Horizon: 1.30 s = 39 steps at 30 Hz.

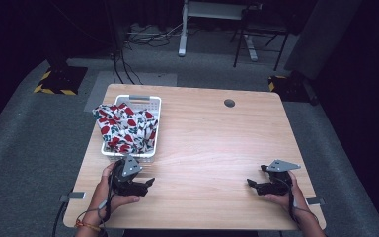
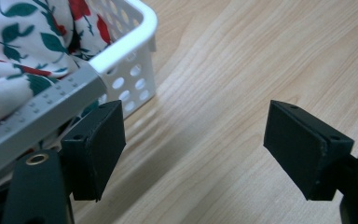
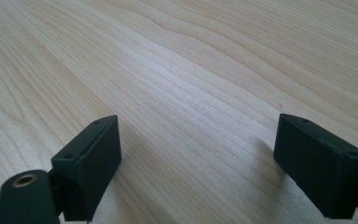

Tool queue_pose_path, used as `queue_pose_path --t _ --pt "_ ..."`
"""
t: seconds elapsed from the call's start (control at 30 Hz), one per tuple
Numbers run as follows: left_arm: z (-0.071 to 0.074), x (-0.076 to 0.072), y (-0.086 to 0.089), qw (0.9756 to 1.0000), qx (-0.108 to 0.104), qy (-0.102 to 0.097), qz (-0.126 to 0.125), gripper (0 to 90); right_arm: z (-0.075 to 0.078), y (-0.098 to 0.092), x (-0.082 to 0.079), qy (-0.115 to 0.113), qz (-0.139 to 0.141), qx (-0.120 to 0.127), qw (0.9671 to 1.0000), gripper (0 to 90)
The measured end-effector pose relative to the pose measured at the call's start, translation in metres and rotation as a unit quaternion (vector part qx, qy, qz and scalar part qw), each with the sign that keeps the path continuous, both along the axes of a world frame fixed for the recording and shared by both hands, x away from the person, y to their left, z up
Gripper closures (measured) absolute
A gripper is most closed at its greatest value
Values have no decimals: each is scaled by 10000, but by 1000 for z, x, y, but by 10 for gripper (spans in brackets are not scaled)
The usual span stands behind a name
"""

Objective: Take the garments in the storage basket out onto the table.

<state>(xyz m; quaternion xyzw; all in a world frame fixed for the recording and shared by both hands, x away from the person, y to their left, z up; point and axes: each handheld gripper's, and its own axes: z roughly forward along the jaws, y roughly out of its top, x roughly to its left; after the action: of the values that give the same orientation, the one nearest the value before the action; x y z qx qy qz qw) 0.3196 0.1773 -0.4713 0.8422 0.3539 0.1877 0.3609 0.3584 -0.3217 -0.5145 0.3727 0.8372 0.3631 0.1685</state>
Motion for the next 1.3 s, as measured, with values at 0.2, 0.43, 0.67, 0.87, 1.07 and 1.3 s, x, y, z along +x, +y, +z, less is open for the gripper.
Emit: queue_pose_path --t 0.2,0.43,0.67,0.87,1.07,1.3 --pt "9 2 4 9999 13 -96 43 208 0 0 0 2 -14 1 10000 151" --pt "22 8 6 9997 37 -233 65 210 0 0 0 3 -22 1 10000 151" --pt "34 23 11 9995 103 -270 143 211 0 0 0 3 -29 1 10000 151" --pt "37 34 13 9992 208 -261 222 212 0 0 0 3 -29 1 10000 151" --pt "39 48 14 9988 328 -219 305 211 0 0 0 3 -28 1 10000 151" --pt "42 60 17 9981 419 -186 401 211 0 0 0 3 -29 2 10000 151"
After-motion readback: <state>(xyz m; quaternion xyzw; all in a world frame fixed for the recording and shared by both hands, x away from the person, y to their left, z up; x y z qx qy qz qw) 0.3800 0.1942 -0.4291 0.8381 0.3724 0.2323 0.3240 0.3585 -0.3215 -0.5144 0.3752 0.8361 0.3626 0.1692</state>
